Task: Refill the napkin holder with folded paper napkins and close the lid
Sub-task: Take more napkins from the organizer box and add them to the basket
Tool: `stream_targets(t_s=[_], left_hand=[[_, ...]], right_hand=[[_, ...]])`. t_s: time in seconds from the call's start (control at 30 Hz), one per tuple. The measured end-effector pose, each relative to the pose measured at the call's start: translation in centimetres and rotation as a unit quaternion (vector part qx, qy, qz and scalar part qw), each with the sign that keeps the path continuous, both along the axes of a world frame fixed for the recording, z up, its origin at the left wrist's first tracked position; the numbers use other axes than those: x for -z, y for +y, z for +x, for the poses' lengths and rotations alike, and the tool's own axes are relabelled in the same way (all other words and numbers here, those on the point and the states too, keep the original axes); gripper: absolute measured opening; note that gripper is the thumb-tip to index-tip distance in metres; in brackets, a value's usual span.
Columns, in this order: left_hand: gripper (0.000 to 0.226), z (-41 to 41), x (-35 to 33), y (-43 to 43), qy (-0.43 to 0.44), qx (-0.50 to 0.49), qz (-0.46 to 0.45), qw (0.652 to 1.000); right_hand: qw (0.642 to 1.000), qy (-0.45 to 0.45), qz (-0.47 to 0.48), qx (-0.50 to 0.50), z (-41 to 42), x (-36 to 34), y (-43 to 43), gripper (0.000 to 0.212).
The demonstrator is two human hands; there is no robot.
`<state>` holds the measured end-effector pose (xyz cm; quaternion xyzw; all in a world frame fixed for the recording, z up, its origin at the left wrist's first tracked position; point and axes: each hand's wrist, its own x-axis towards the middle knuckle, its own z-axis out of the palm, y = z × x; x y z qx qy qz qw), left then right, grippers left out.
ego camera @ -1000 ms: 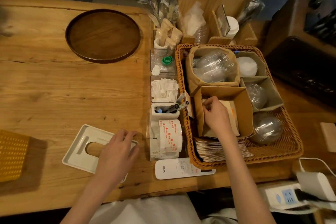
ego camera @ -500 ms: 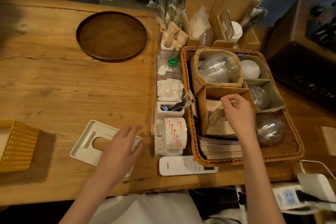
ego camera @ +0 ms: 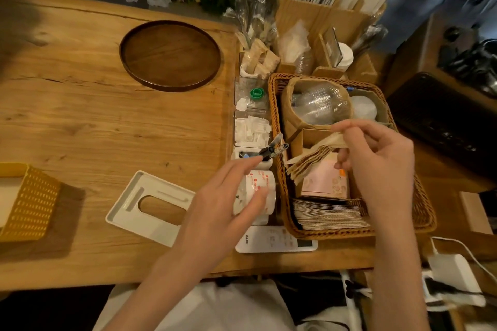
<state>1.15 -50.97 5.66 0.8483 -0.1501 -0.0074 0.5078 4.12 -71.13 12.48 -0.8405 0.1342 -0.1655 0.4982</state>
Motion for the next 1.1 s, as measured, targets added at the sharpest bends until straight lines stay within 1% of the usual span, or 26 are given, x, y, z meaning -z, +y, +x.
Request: stream_targets(t_s=[0.17, 0.3, 0.37, 0.43, 0.5, 0.53, 0.6, 0.73, 0.83, 0.9, 0.93, 1.0, 1.07, 1.1], left_hand=[[0.063, -0.3, -1.9, -0.6, -0.029, 0.013, -0.002, 0.999], [0.070, -0.6, -2.7, -0.8, -0.039, -0.005, -0.013, 0.999], [0.063, -0.4, -2.8, -0.7, -0.033, -0.014, -0.029, 0.999], [0.049, -0.2, -2.6, -0.1, -0.037, -0.022, -0.042, 0.998], [0.036, 0.0, -2.4, 0.7, -0.047, -0.036, -0.038, 0.998], [0.031, 0.1, -2.2, 1.2, -0.052, -0.044, -0.032, 0.997], [0.025, 0.0, -1.9, 2.2, -0.047, -0.058, -0.037, 0.997], [0.022, -0.7, -0.7, 4.3, 0.054, -0.084, -0.107, 0.989], [0.021, -1.6, 0.3, 6.2, 0.132, -0.104, -0.157, 0.973], [0.015, -2.1, 0.7, 7.7, 0.176, -0.129, -0.194, 0.957], [0.014, -2.3, 0.8, 8.6, 0.206, -0.145, -0.227, 0.941], [0.017, -2.5, 0.8, 9.9, 0.266, -0.175, -0.294, 0.901], [0.019, -2.5, 0.7, 11.5, 0.297, -0.200, -0.340, 0.870], [0.020, -2.3, 0.7, 12.4, 0.302, -0.207, -0.351, 0.862]], right_hand=[[0.997, -0.002, 0.046, -0.059, -1.5, -1.7, 1.8, 0.022], [0.992, 0.020, 0.072, -0.106, -2.6, -2.1, 3.7, 0.023], [0.985, 0.028, 0.090, -0.142, -2.9, -2.2, 4.6, 0.024], [0.977, 0.035, 0.110, -0.178, -3.1, -2.2, 5.5, 0.026], [0.970, 0.040, 0.127, -0.205, -3.1, -2.1, 6.4, 0.022], [0.967, 0.044, 0.127, -0.215, -3.1, -2.0, 6.8, 0.019], [0.965, 0.052, 0.103, -0.236, -2.8, -1.4, 7.5, 0.021], [0.962, 0.047, 0.000, -0.269, -1.7, 0.5, 8.3, 0.032], [0.951, 0.040, -0.055, -0.302, -0.5, 2.0, 8.8, 0.047], [0.939, 0.054, -0.084, -0.330, 0.2, 3.0, 9.7, 0.058], [0.935, 0.068, -0.092, -0.337, 0.6, 3.5, 10.3, 0.062], [0.933, 0.103, -0.078, -0.336, 0.9, 4.7, 11.5, 0.065], [0.933, 0.135, -0.045, -0.332, 1.2, 5.6, 13.1, 0.065], [0.933, 0.145, -0.022, -0.329, 1.3, 5.9, 14.1, 0.064]])
